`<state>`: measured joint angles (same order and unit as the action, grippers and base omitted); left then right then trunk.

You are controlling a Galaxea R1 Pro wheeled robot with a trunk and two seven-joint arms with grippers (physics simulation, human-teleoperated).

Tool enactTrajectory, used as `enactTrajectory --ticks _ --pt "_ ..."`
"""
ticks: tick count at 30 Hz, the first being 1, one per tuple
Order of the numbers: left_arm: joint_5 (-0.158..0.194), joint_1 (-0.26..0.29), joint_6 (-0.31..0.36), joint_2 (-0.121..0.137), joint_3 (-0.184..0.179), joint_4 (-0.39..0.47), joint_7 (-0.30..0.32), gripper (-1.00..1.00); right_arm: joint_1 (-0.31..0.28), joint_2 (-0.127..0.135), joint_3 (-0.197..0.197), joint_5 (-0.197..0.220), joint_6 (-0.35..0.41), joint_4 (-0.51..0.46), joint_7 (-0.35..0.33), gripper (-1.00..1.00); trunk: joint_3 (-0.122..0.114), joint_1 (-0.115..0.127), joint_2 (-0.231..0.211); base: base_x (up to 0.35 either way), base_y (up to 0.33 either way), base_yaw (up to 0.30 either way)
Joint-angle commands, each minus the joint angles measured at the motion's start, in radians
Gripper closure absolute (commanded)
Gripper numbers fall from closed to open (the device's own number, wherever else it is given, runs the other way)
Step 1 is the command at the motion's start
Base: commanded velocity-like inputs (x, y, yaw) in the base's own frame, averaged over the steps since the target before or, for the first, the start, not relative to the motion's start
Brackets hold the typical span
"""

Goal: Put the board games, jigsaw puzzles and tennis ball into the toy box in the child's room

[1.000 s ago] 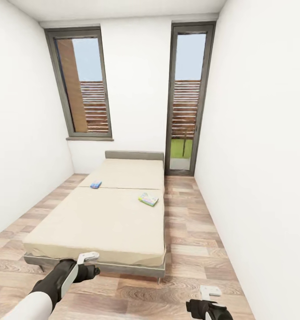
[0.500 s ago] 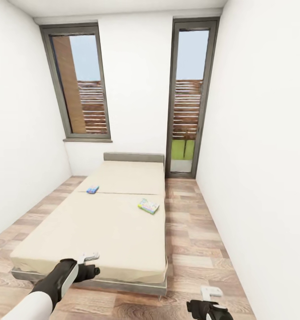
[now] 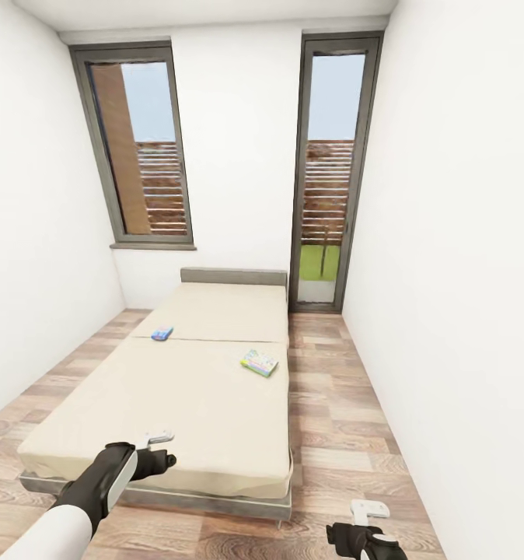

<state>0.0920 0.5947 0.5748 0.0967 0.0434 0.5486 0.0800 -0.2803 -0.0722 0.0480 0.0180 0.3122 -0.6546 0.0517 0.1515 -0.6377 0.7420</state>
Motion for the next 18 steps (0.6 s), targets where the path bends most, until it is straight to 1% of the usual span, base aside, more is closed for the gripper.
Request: enactTrajectory --ticks 1,10,13,18 --pt "0.009 0.0 0.006 0.0 0.002 0.001 0.0 -1.0 0.0 -0.001 0.003 0.002 0.005 -0.002 0.002 -1.0 -0.002 0.004 -0.006 0.0 0.0 0.0" --pt "0.009 0.0 0.006 -0.001 0.0 0.005 -0.001 -1.0 0.0 -0.001 0.003 0.002 0.004 -0.002 0.002 -1.0 -0.002 0.004 -0.006 0.011 0.0 0.0" --pt "0.009 0.0 0.006 -0.001 0.0 0.005 -0.001 -1.0 0.0 -0.001 0.003 0.002 0.004 -0.002 0.002 -1.0 -0.002 0.004 -0.006 0.172 -0.002 0.0" --pt "0.008 0.0 0.006 -0.002 0.0 0.005 -0.002 -1.0 0.0 -0.001 0.003 0.002 0.004 -0.002 0.002 -1.0 -0.002 0.004 -0.006 0.275 -0.068 0.0"
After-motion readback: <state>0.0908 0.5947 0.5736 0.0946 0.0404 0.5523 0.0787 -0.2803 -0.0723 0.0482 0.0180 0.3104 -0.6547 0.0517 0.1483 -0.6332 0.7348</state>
